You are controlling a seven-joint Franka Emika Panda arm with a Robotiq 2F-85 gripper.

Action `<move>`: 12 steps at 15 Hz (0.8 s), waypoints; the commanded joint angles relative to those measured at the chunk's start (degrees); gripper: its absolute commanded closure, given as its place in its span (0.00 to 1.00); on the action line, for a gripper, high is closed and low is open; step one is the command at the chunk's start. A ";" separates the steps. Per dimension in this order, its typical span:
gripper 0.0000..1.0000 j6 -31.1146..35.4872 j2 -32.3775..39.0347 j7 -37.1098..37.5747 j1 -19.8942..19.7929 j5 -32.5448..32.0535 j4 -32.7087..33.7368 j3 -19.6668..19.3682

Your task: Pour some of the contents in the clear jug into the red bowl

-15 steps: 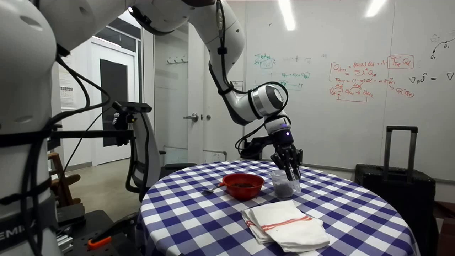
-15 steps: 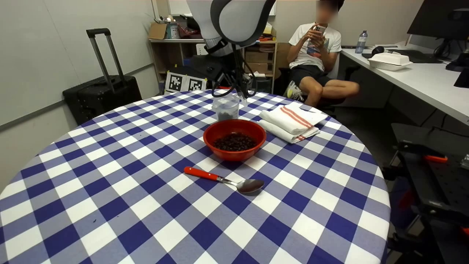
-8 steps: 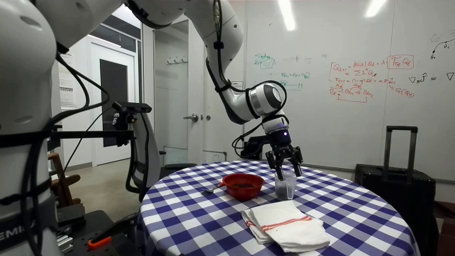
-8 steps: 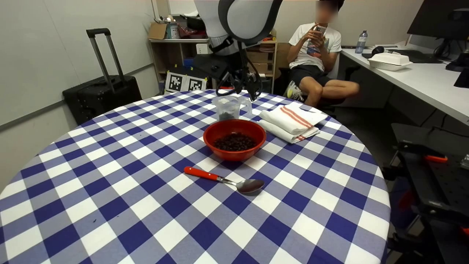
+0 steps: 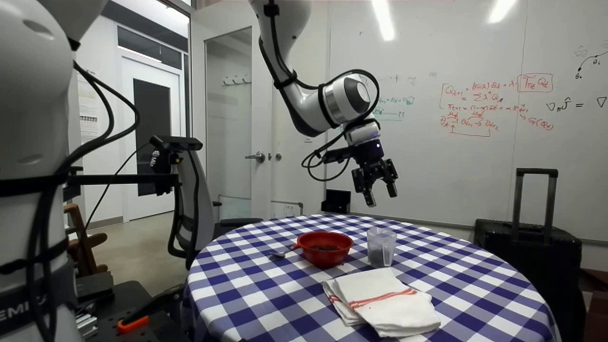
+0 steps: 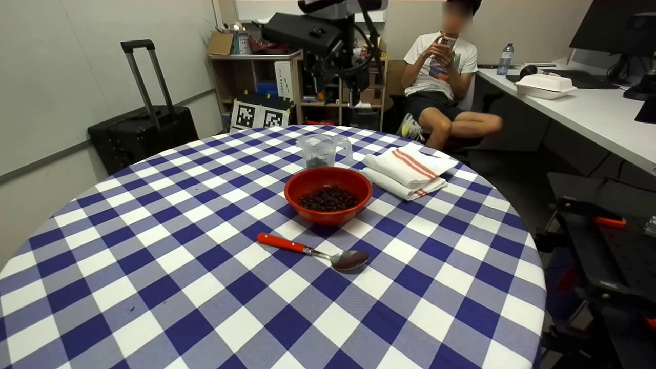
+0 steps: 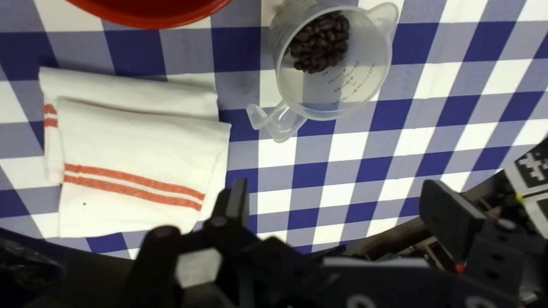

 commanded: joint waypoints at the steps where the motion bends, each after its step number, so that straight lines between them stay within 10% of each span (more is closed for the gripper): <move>1: 0.00 2.47 -11.41 -9.15 -0.36 -0.64 -8.75 2.36; 12: 0.00 6.76 -21.86 -36.46 0.73 14.35 -14.81 16.25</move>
